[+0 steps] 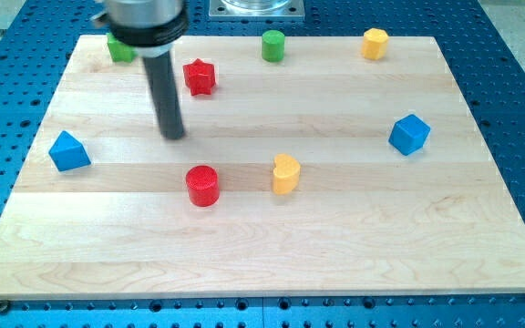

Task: Move the red star to the bottom right corner of the board

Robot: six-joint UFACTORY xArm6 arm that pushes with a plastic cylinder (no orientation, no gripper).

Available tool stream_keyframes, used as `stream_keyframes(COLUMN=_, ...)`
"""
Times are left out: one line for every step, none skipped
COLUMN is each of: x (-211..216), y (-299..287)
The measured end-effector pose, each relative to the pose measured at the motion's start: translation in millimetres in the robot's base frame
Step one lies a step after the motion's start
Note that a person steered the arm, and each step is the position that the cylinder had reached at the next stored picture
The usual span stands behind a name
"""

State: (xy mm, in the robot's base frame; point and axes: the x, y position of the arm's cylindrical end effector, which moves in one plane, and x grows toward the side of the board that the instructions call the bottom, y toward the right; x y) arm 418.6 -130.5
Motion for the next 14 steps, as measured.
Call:
stream_keyframes(x=31, y=8)
stream_keyframes(x=64, y=18)
stream_keyframes(x=-21, y=8)
stream_keyframes(x=-120, y=-2)
stream_keyframes(x=-116, y=61)
stream_keyframes(x=-73, y=201)
stream_keyframes(x=6, y=268)
stream_keyframes(x=-8, y=245)
stream_keyframes(x=-43, y=281)
stream_keyframes(x=-33, y=320)
stream_keyframes(x=44, y=301)
stream_keyframes(x=93, y=297)
stream_keyframes(x=39, y=279)
stream_keyframes(x=17, y=247)
